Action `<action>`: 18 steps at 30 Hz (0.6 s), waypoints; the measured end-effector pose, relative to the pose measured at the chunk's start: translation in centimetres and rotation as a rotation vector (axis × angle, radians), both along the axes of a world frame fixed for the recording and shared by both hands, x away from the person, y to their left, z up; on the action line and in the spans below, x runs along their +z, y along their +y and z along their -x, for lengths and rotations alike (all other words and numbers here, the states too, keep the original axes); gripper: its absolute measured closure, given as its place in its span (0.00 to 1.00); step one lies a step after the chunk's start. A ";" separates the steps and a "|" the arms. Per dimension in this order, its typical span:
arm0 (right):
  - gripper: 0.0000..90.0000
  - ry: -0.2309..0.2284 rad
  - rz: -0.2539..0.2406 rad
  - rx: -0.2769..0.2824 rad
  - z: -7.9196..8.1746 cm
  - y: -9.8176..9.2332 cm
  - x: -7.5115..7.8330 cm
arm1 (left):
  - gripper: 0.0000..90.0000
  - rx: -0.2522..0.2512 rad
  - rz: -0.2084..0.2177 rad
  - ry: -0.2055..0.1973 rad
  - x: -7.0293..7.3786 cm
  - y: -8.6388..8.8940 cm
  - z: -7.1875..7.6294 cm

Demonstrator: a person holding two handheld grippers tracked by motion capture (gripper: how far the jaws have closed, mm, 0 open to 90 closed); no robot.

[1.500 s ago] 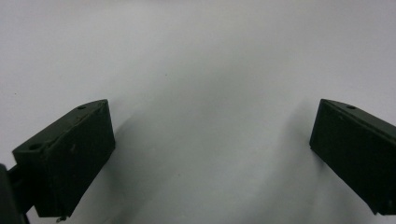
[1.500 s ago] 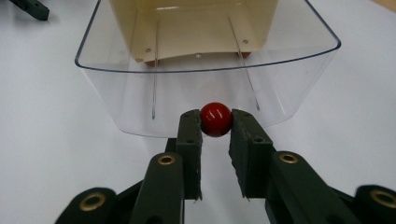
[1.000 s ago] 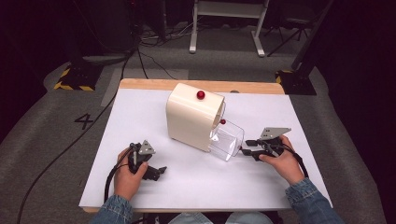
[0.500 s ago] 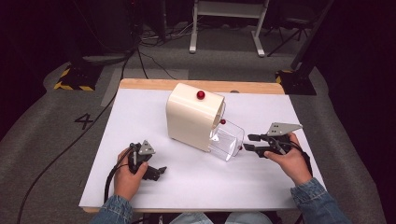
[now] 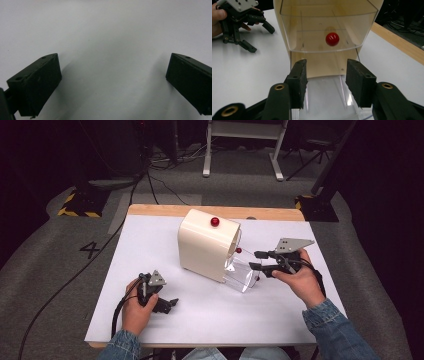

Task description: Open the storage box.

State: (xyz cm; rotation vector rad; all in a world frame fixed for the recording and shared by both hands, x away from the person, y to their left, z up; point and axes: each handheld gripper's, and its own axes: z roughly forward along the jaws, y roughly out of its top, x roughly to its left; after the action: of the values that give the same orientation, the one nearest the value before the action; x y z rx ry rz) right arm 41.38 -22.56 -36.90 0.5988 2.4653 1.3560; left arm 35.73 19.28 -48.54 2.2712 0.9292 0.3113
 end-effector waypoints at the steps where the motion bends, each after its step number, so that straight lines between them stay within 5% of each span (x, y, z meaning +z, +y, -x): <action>1: 0.58 0.000 0.000 0.000 0.0 0.0 0.0 | 0.00 0.000 0.000 0.000 0.0 0.0 0.0; 18: 0.73 -0.011 -0.021 0.031 -3.1 3.0 -1.1 | 0.00 0.002 0.004 -0.003 0.0 0.0 0.1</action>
State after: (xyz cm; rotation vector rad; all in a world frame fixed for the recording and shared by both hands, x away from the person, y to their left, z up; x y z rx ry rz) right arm 44.52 -19.54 -37.97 0.5588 2.4647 1.3951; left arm 35.65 19.26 -48.59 2.2656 0.9302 0.3138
